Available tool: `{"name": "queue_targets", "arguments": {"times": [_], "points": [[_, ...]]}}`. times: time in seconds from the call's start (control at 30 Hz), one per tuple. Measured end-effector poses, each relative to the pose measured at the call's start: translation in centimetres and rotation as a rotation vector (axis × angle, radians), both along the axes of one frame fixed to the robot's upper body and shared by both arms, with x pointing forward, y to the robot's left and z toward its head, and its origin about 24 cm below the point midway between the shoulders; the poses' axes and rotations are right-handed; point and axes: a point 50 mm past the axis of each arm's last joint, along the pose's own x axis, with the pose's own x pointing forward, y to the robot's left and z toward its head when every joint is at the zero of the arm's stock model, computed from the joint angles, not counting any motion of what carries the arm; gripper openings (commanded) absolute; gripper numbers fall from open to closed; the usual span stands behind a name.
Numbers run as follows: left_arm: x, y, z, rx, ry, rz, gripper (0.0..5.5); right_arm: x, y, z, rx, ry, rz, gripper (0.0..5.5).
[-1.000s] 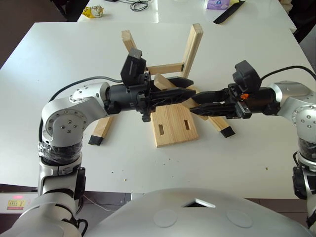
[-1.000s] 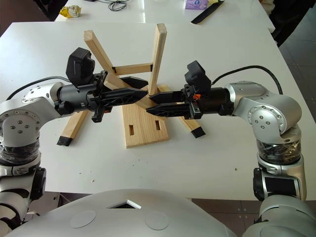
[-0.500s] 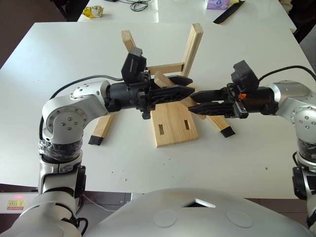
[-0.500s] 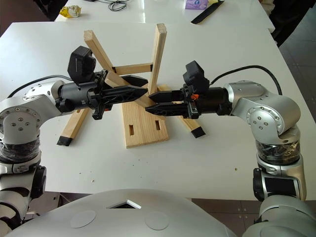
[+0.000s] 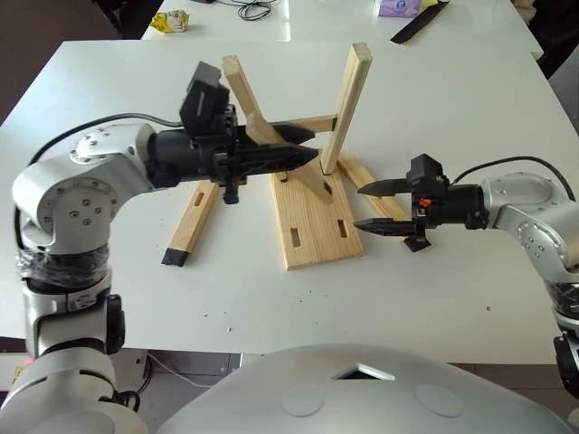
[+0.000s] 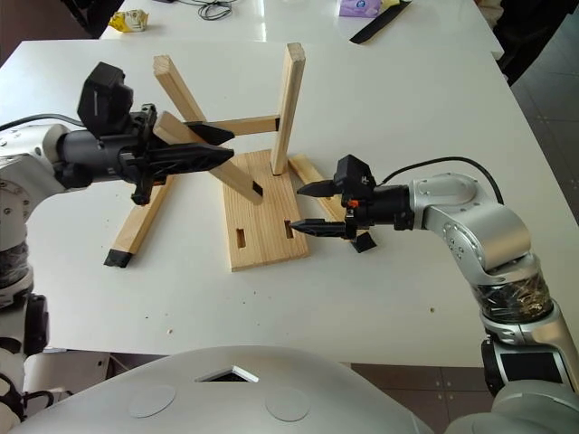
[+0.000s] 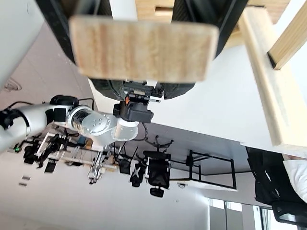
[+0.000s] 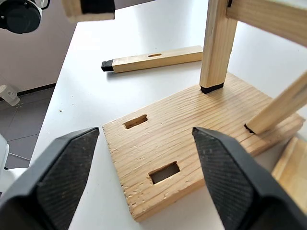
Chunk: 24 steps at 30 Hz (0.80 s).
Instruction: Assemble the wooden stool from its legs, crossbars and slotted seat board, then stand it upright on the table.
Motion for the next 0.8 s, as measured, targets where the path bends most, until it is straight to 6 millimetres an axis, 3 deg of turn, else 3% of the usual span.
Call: {"name": "queue_targets", "arguments": {"times": [0.13, 0.23, 0.33, 0.57, 0.8], "points": [[-0.6, 1.9, 1.2, 0.095, -0.043, -0.013, 1.32, -0.6, -0.3, -0.5, -0.003, -0.002, -0.03, 4.72], [-1.0, 3.4, 1.7, 0.199, -0.108, -0.003, 1.32, -1.2, -0.3, -0.9, -0.004, 0.002, -0.05, 4.72], [-0.2, 4.9, 1.5, 0.272, -0.178, 0.042, 1.32, -1.6, -0.6, -0.9, -0.006, -0.01, -0.089, 4.72], [2.5, 9.1, -0.4, 0.366, -0.279, 0.165, 1.32, -2.6, -0.5, -1.6, 0.009, -0.004, -0.155, 4.72], [2.9, 11.9, -3.8, 0.519, -0.368, 0.055, 1.32, -3.0, -0.7, -1.5, 0.01, -0.022, -0.205, 4.72]]}}
